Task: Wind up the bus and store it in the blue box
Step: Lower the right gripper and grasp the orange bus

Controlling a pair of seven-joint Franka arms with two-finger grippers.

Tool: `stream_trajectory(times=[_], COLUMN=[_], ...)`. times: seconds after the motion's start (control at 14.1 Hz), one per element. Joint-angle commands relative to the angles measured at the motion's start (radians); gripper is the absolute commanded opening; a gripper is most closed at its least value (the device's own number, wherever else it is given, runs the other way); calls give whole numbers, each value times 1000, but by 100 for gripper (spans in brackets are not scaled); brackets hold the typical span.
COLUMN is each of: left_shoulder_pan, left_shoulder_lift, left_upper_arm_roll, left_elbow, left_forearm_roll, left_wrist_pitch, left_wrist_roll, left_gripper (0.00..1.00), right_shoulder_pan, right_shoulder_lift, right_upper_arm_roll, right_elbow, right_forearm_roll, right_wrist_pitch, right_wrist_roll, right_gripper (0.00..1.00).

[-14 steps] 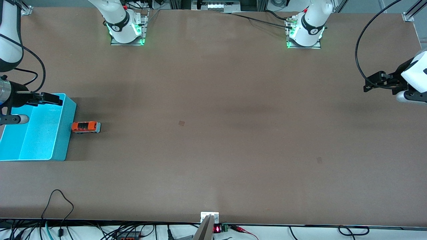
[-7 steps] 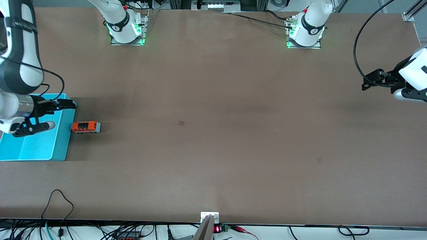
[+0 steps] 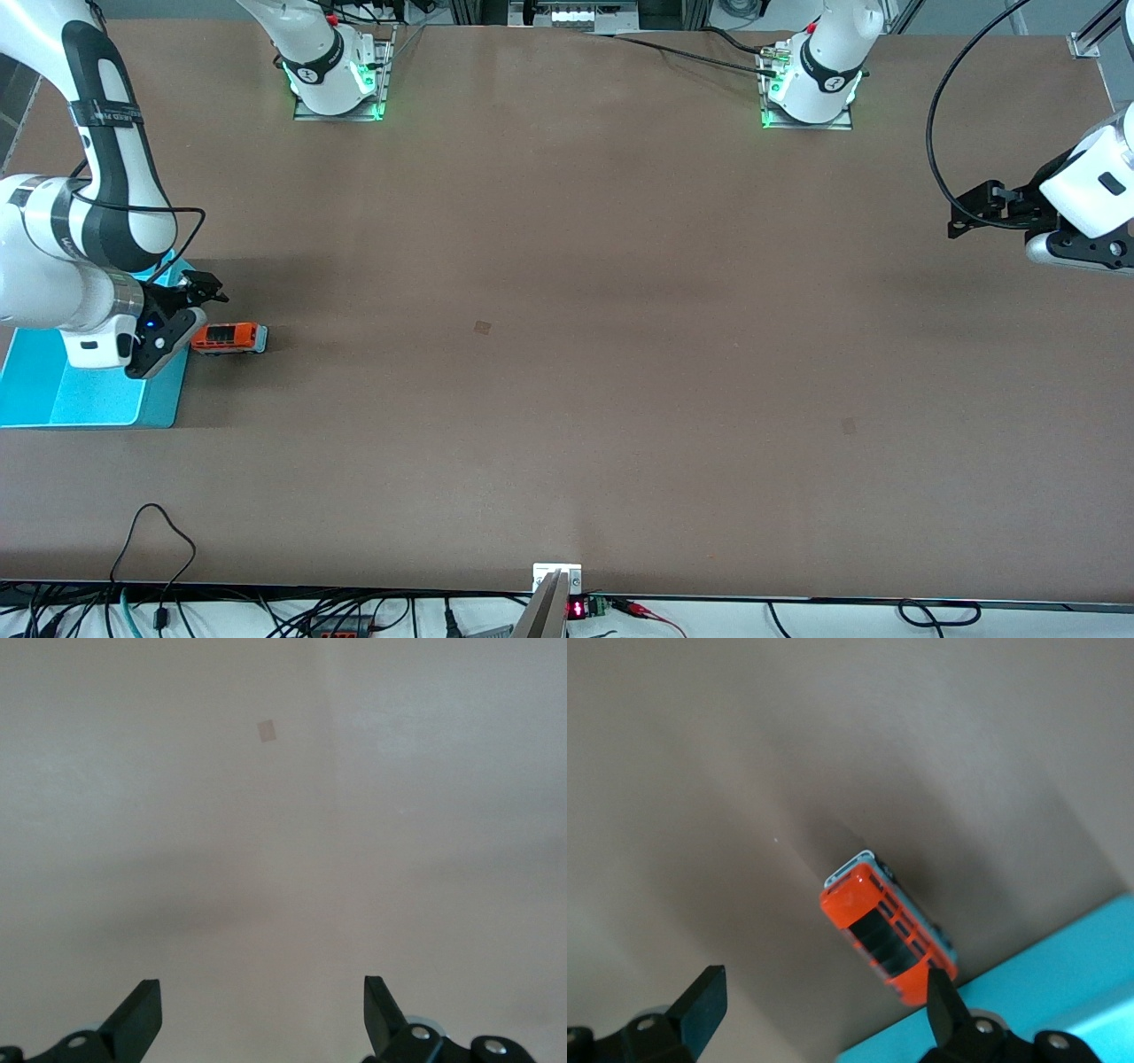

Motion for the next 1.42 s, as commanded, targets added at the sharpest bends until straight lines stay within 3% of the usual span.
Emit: stream_trajectory(times=[0.0, 0.21, 0.5, 1.28, 1.35], left_shoulder_pan=[0, 0, 0, 0, 0], left_shoulder_lift=[-11, -11, -11, -10, -10], left_upper_arm_roll=[-2, -2, -2, -39, -39], left_elbow=[11, 11, 11, 20, 19], left_forearm_roll=[-4, -3, -4, -3, -3], left_wrist_pitch=[-19, -19, -19, -18, -19], left_wrist_roll=[-11, -11, -10, -11, -11], left_gripper=[100, 100, 100, 100, 100], right_shoulder_pan=[-28, -47, -82, -111, -113], right_shoulder_lift=[-13, -1, 45, 143, 145], right_upper_arm_roll=[43, 43, 44, 58, 57], right_elbow=[-73, -150, -158, -166, -166], right_forearm_roll=[-31, -30, -31, -24, -23], right_wrist_pitch=[108, 257, 329, 457, 461], right_wrist_roll=[-217, -393, -550, -606, -607], right_gripper=[100, 100, 100, 100, 82])
